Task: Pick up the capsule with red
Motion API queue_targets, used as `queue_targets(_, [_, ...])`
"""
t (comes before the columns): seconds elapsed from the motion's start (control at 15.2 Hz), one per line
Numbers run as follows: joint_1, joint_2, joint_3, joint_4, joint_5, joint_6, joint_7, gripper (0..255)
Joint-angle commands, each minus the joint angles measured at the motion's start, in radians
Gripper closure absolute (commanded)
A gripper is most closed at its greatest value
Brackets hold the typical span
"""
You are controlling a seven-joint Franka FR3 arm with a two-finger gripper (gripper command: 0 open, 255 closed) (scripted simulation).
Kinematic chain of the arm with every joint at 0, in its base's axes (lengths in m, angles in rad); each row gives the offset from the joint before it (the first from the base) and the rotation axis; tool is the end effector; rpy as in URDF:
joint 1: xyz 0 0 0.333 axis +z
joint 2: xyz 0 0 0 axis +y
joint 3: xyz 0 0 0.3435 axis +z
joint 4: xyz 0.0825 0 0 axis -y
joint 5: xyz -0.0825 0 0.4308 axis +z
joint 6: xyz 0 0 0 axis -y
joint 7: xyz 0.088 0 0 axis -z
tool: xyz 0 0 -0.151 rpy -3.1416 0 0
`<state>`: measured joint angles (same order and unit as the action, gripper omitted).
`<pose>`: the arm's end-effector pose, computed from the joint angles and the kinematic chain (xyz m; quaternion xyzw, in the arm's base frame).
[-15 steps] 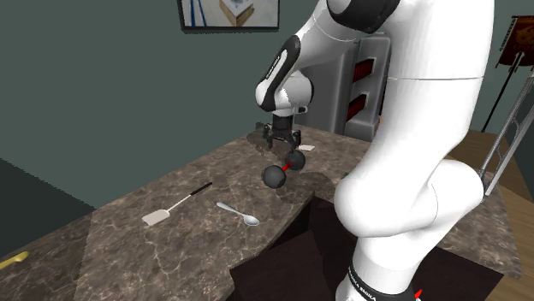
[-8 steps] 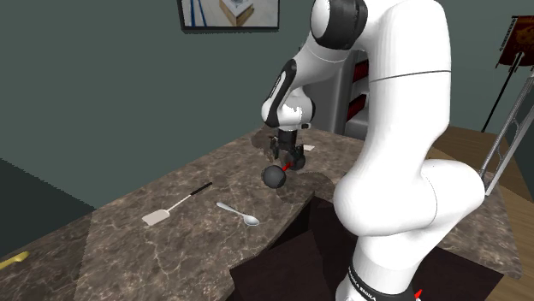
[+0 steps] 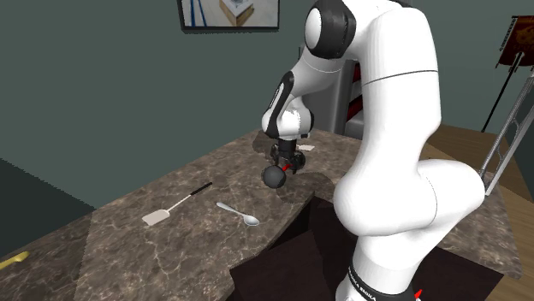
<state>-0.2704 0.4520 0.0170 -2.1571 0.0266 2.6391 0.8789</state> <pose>0.5873 -0.1517 0.1284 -0.8371 0.5468 -0.0111 0.0144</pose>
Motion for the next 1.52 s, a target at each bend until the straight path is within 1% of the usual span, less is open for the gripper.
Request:
queue_targets(0.0, [0.0, 0.004, 0.0, 0.0, 0.0, 0.004, 0.0, 255])
queue_targets(0.59, [0.0, 0.003, 0.0, -0.001, 0.0, 0.005, 0.0, 255])
queue_targets(1.45, [0.0, -0.143, 0.0, -0.006, -0.001, -0.137, 0.004, 255])
